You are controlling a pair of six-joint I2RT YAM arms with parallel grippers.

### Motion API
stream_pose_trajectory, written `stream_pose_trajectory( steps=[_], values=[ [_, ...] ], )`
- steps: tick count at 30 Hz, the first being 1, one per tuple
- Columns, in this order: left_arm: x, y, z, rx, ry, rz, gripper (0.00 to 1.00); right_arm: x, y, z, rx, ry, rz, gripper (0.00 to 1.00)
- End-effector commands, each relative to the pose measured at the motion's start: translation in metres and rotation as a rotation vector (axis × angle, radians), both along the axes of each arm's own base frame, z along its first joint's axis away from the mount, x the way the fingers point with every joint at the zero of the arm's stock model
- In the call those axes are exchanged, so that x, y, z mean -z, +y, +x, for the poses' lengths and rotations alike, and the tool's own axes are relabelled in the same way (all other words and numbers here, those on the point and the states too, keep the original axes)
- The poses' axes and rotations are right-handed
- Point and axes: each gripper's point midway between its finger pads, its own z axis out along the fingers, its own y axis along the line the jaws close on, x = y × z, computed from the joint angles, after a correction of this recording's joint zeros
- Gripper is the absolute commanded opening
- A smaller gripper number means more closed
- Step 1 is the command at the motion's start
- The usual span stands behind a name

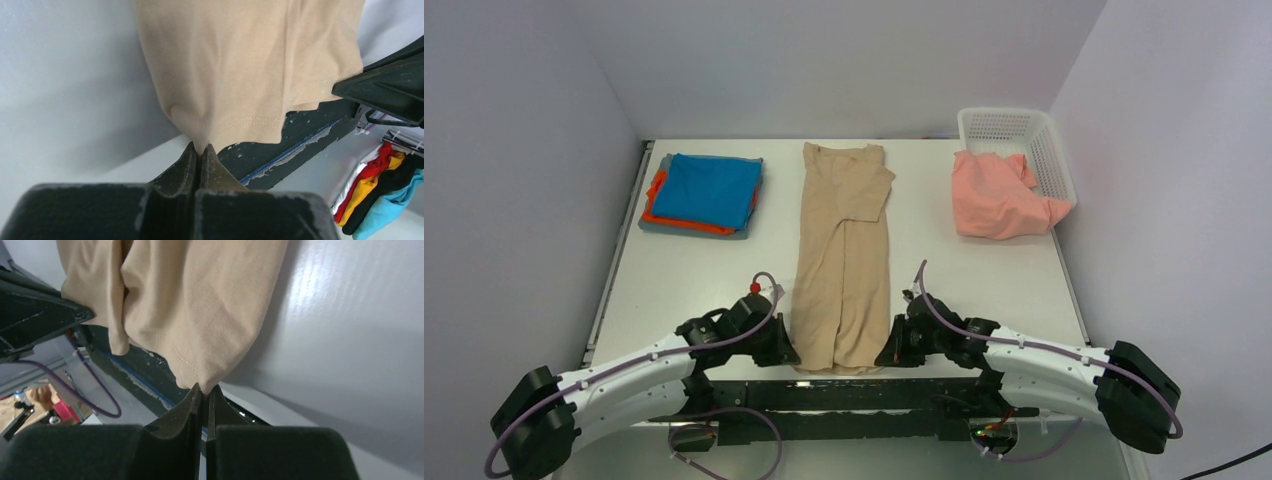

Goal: Fold and stack the t-shirts
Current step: Fold the folded rectangular tshirt in 1/3 of the way

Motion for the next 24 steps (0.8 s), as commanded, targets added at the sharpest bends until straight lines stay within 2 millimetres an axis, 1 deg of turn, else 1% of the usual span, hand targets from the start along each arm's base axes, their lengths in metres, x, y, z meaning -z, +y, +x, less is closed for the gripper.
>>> stream_pose_trajectory(
  steps=[1, 3, 5, 8, 11, 12, 13, 14, 17, 21, 22, 24],
  values=[
    [-0.02, -0.006, 0.003, -0.009, -0.032, -0.031, 0.0, -0.03, 0.017, -0.006, -0.073, -0.008, 0.095, 0.03],
    [-0.031, -0.01, 0.009, -0.009, -0.071, -0.053, 0.0, -0.037, 0.016, 0.0, -0.071, -0.039, 0.074, 0.03],
    [-0.042, -0.013, 0.018, -0.019, -0.118, -0.069, 0.0, -0.043, 0.014, 0.01, -0.047, -0.083, 0.054, 0.02],
    [-0.058, -0.016, 0.038, -0.062, -0.205, -0.075, 0.0, -0.058, 0.014, 0.03, -0.01, -0.152, 0.045, 0.01],
    [-0.084, -0.024, 0.063, -0.08, -0.315, -0.083, 0.0, -0.07, 0.012, 0.056, 0.025, -0.215, 0.039, 0.01],
    [-0.091, -0.023, 0.073, -0.098, -0.355, -0.069, 0.0, -0.073, 0.012, 0.064, 0.032, -0.228, 0.037, 0.01],
    [-0.095, -0.021, 0.083, -0.115, -0.384, -0.041, 0.0, -0.079, 0.012, 0.074, 0.041, -0.248, 0.041, 0.01],
    [-0.099, -0.019, 0.093, -0.125, -0.417, -0.019, 0.0, -0.08, 0.01, 0.084, 0.048, -0.261, 0.03, 0.01],
    [-0.109, -0.014, 0.125, -0.144, -0.483, 0.037, 0.0, -0.089, 0.003, 0.119, 0.11, -0.308, -0.009, 0.01],
    [-0.121, -0.018, 0.17, -0.156, -0.501, 0.044, 0.0, -0.1, 0.003, 0.158, 0.17, -0.348, -0.007, 0.0],
    [-0.125, -0.018, 0.181, -0.163, -0.507, 0.044, 0.0, -0.107, 0.005, 0.168, 0.182, -0.368, 0.009, 0.0],
    [-0.127, -0.02, 0.201, -0.17, -0.509, 0.055, 0.0, -0.111, 0.005, 0.184, 0.208, -0.385, 0.007, 0.0]
  ],
)
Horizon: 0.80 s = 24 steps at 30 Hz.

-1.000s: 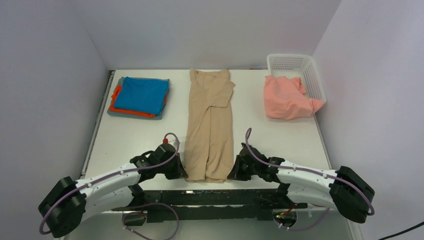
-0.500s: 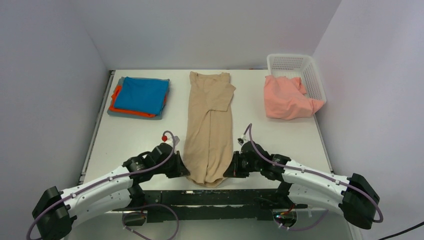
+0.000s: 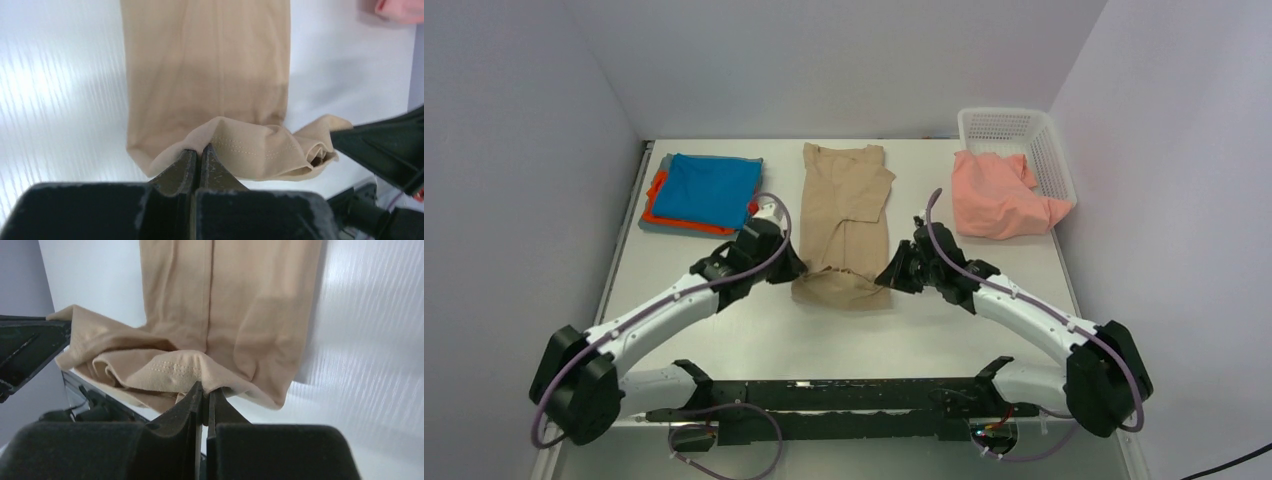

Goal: Fold and stack the t-shirts
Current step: Fold the folded rectangular tshirt in 1/3 of the way

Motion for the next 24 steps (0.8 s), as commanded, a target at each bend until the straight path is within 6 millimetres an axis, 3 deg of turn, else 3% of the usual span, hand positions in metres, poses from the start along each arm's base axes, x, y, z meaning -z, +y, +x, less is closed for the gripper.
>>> stream_pose_trajectory(
  steps=[1, 5, 12, 24],
  values=[
    [-0.03, -0.007, 0.053, 0.011, -0.11, -0.001, 0.0, -0.033, 0.005, 0.048, 0.04, -0.144, 0.016, 0.0],
    [-0.031, -0.005, 0.089, -0.016, -0.102, 0.041, 0.0, -0.036, -0.002, 0.077, 0.083, -0.182, -0.049, 0.0],
    [-0.02, -0.002, 0.134, -0.031, -0.06, 0.079, 0.0, -0.033, -0.012, 0.119, 0.123, -0.19, -0.092, 0.0],
    [0.002, 0.007, 0.185, -0.036, -0.038, 0.108, 0.0, 0.008, -0.021, 0.184, 0.175, -0.144, -0.141, 0.0]
  ],
)
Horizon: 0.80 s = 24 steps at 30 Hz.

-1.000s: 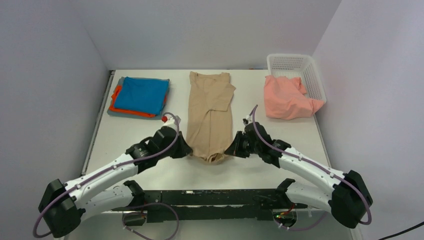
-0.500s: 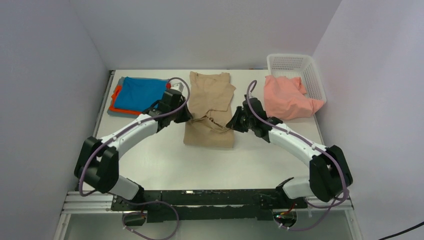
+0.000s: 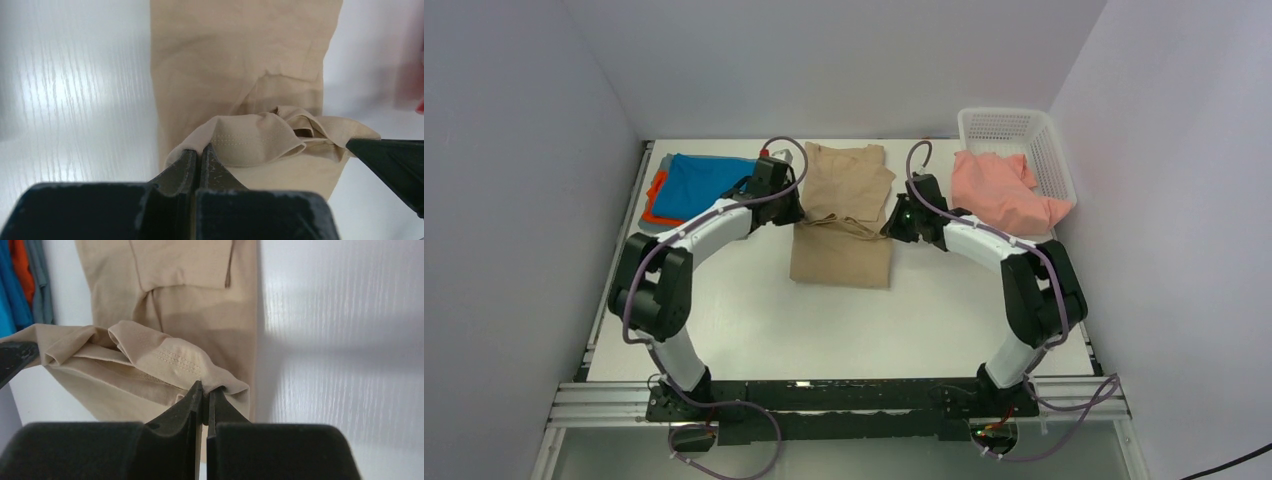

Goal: Fold and stack the t-shirts
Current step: Fold the folded rectangular tshirt in 1/3 of the way

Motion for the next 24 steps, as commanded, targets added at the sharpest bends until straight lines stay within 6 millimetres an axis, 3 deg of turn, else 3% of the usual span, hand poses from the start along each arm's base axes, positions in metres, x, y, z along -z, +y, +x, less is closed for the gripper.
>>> stream_pose_trajectory(
  steps=[1, 8, 11, 13, 15, 17, 19, 21, 24],
  values=[
    [-0.007, -0.003, 0.03, 0.03, -0.044, 0.001, 0.0, -0.007, 0.0, 0.038, 0.018, -0.076, -0.002, 0.0],
    [0.024, -0.001, 0.046, 0.021, 0.02, 0.019, 0.0, 0.013, 0.002, 0.063, 0.029, -0.072, -0.003, 0.02],
    [0.029, 0.0, 0.048, 0.016, 0.032, 0.008, 0.04, 0.019, 0.004, 0.07, 0.016, -0.08, -0.003, 0.08],
    [0.025, 0.001, 0.05, 0.014, 0.026, 0.003, 0.09, 0.023, 0.006, 0.076, 0.006, -0.076, 0.001, 0.18],
    [0.013, 0.002, 0.052, 0.012, 0.008, -0.004, 0.29, 0.018, 0.009, 0.081, -0.015, -0.082, 0.011, 0.41],
    [-0.008, 0.002, 0.053, 0.02, -0.035, -0.015, 0.61, 0.011, 0.013, 0.081, -0.037, -0.09, 0.019, 0.64],
    [-0.03, 0.004, 0.051, 0.027, -0.079, -0.023, 0.96, 0.004, 0.011, 0.081, -0.031, -0.096, 0.013, 0.97],
    [-0.047, 0.005, 0.042, 0.036, -0.103, -0.034, 0.99, -0.001, 0.012, 0.075, -0.034, -0.098, 0.02, 1.0],
    [-0.051, 0.011, 0.016, 0.04, -0.092, -0.06, 0.99, -0.008, 0.009, 0.06, -0.024, -0.114, 0.011, 1.0]
  ],
)
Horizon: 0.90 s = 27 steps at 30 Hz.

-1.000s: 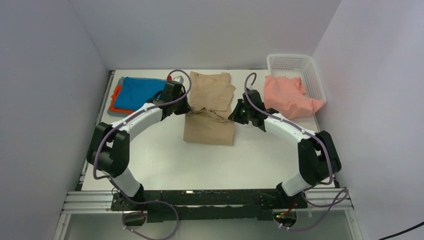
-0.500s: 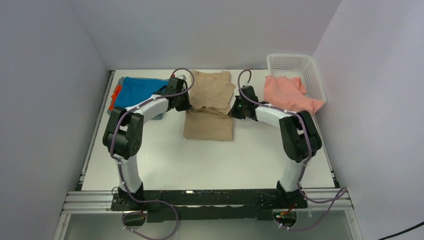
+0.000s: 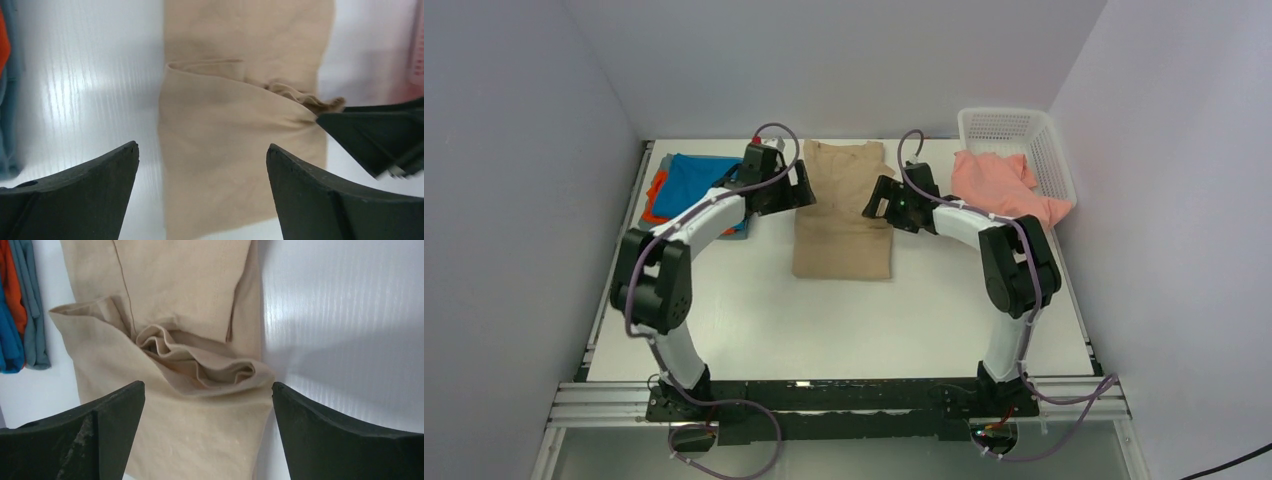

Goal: Fold and stack the t-shirts
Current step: Fold the folded rectangular tshirt in 1/3 of the way

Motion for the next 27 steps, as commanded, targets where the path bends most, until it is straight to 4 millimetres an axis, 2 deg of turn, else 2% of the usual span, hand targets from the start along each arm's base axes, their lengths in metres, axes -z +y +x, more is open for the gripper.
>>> stream_pose_trajectory(
  steps=[1, 3, 7, 9, 12, 14, 16, 21, 24, 27],
  values=[
    [-0.052, 0.002, -0.031, 0.029, -0.096, -0.074, 1.0, -0.042, 0.001, -0.009, -0.002, -0.109, 0.01, 1.0],
    [-0.047, 0.007, -0.052, 0.025, -0.085, -0.094, 0.99, -0.048, 0.002, -0.021, -0.017, -0.125, -0.012, 1.0],
    [-0.013, 0.011, -0.092, 0.031, -0.002, -0.129, 0.99, -0.052, 0.005, -0.042, -0.052, -0.146, -0.065, 1.0],
    [-0.001, 0.01, -0.107, 0.041, 0.026, -0.155, 0.99, -0.054, 0.017, -0.047, -0.105, -0.16, -0.021, 1.0],
    [0.014, 0.007, -0.121, 0.057, 0.054, -0.182, 0.99, -0.041, 0.032, -0.044, -0.159, -0.117, 0.015, 1.0],
    [0.024, 0.008, -0.125, 0.051, 0.085, -0.174, 0.99, -0.03, 0.042, -0.04, -0.181, -0.088, 0.041, 1.0],
    [0.034, 0.01, -0.125, 0.043, 0.109, -0.16, 0.99, -0.03, 0.051, -0.021, -0.178, -0.119, 0.054, 1.0],
    [0.055, 0.017, -0.121, 0.011, 0.144, -0.098, 0.99, -0.014, 0.052, 0.021, -0.088, -0.133, -0.005, 1.0],
    [0.068, 0.015, -0.12, 0.019, 0.172, -0.098, 0.89, -0.011, 0.054, 0.03, -0.067, -0.133, -0.004, 1.0],
    [0.084, 0.017, -0.122, 0.008, 0.213, -0.081, 0.77, -0.02, 0.053, 0.029, -0.065, -0.138, -0.001, 1.0]
  ],
)
